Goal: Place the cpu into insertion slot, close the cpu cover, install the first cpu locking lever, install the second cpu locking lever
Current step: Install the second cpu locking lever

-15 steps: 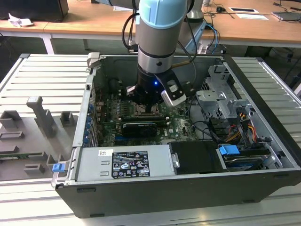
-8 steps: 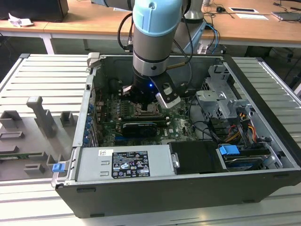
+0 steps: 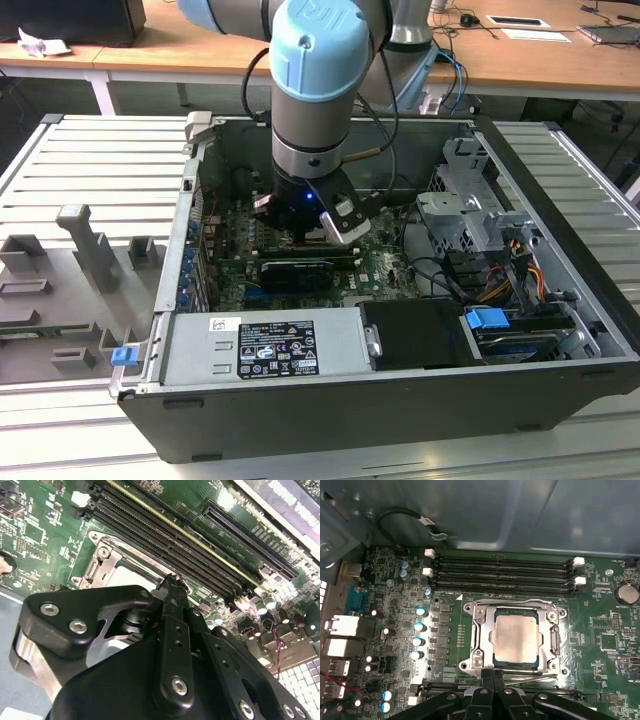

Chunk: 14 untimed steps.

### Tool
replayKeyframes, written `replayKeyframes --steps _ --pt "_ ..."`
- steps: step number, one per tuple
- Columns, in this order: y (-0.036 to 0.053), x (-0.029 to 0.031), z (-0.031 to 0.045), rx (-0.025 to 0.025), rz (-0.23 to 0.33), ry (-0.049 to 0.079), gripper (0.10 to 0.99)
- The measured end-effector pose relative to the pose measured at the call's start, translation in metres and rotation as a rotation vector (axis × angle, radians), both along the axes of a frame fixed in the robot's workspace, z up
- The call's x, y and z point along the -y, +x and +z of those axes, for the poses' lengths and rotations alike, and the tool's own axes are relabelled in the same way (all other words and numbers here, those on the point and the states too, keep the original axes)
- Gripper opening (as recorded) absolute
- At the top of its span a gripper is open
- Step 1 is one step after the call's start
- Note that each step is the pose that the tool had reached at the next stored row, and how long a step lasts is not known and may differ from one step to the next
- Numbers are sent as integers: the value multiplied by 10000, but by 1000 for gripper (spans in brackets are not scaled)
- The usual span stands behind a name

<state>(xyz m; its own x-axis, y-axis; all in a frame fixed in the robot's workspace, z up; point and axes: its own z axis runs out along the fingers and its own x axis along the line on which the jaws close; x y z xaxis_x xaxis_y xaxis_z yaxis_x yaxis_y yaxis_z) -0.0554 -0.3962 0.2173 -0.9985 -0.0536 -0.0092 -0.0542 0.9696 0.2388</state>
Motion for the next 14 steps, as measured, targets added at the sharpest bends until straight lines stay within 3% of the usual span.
replayKeyframes --steps 3,4,8,14 --pt "-43 28 -4 2 1 60 106" --pt "-77 43 -6 4 1 150 106" --pt "-113 49 -91 4 1 343 106" --pt "-183 53 -179 4 1 489 106"
